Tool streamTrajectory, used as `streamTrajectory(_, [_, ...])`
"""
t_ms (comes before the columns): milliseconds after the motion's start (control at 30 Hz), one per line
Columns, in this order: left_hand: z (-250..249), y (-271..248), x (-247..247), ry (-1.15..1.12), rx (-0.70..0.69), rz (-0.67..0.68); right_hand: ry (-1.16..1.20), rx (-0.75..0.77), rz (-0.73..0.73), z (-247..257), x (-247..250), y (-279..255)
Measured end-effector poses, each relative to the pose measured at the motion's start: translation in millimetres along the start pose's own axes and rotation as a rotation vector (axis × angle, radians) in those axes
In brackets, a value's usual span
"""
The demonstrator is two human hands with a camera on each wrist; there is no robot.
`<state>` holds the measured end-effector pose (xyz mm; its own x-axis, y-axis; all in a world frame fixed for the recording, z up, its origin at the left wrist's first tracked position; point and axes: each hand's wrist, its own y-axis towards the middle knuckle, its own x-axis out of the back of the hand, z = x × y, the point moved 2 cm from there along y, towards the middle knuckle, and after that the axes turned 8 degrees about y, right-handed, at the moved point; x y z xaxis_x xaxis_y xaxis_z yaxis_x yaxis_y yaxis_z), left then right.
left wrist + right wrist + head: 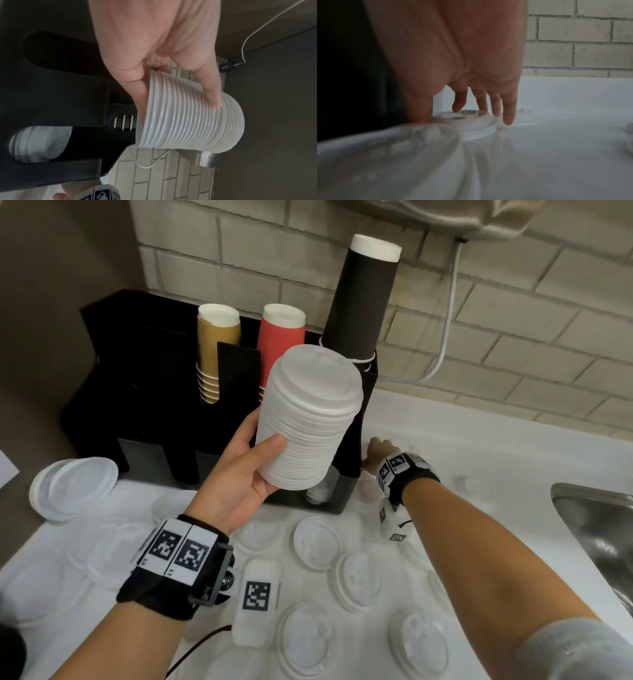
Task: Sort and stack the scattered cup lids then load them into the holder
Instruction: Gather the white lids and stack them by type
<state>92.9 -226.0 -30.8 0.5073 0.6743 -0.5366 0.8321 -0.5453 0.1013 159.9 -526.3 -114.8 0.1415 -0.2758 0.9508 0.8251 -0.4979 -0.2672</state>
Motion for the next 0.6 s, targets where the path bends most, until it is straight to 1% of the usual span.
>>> streamTrajectory(67, [0.4, 0.0, 0.9, 0.003, 0.000, -0.005, 0.081, 0.019, -0.008, -1.3, -3.0, 0.6])
streamTrajectory(167, [2.1, -0.5, 1.4, 0.012, 0.000, -0.011, 0.095, 0.008, -0.039, -4.6, -1.5, -3.8])
streamTrajectory(233, [3.7, -1.0, 1.2, 0.023, 0.001, -0.007, 0.150, -0.016, -0.065, -8.4, 8.7, -10.9])
streamTrajectory(267, [4.4, -1.5, 1.1, 0.027, 0.000, -0.004, 0.219, -0.037, -0.079, -11.7, 16.8, -16.4])
streamTrajectory(300, [5.1, -2.1, 0.9, 0.029, -0.001, -0.003, 0.324, -0.059, -0.101, -16.0, 27.3, -23.3])
streamTrajectory(367, [6.5, -3.7, 0.0, 0.033, -0.003, -0.001, 0.634, -0.074, -0.159, -27.0, 51.9, -43.7])
streamTrajectory(433, [8.8, -6.2, -0.6, 0.033, 0.000, -0.005, 0.969, -0.032, -0.222, -34.7, 75.1, -74.9])
streamTrajectory(467, [10.5, -7.6, -0.6, 0.032, 0.003, -0.008, 1.093, -0.002, -0.257, -36.1, 84.2, -93.3])
streamTrajectory(533, [13.5, -11.6, -1.8, 0.035, 0.008, -0.014, 1.246, 0.072, -0.333, -32.9, 93.7, -133.9])
streamTrajectory(600, [18.1, -15.9, -2.7, 0.028, 0.014, -0.020, 1.348, 0.163, -0.397, -22.2, 92.3, -173.8])
